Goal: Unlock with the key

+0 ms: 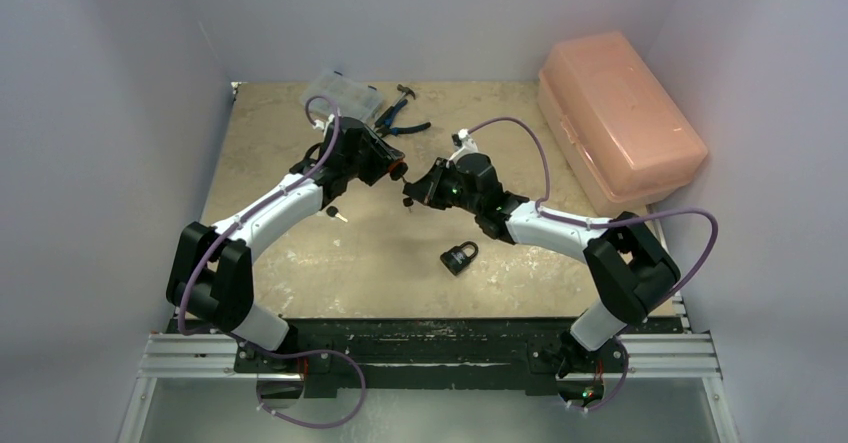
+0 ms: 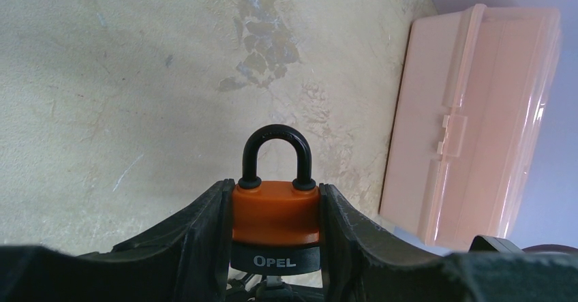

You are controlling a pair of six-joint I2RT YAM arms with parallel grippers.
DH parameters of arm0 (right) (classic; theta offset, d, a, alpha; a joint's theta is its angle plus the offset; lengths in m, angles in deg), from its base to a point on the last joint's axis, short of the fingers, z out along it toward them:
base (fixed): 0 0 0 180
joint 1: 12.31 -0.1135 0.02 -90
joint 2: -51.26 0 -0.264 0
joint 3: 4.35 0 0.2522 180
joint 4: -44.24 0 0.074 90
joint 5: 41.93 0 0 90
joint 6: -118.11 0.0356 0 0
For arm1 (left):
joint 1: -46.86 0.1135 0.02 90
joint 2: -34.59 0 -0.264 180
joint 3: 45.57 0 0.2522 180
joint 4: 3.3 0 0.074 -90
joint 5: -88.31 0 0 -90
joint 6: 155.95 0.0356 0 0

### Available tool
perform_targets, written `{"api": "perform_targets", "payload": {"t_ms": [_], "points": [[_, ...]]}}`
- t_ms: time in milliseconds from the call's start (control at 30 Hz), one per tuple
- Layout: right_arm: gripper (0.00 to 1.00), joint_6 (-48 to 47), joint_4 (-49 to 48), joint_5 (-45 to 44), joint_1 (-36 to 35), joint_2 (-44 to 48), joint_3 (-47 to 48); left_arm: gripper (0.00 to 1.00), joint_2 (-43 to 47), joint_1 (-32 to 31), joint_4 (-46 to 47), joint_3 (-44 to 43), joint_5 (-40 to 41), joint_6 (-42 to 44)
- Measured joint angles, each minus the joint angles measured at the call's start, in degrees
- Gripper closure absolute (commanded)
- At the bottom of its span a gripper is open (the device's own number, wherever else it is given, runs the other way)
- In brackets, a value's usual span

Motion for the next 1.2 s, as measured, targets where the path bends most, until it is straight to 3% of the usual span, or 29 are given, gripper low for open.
{"api": "perform_targets", "payload": {"t_ms": [1200], "points": [[1.00,0.3,8.3,-2.8,-0.5,-1.0,6.4,1.00,0.0,-0.7,0.0,-0.8,4.0,-0.1]]}}
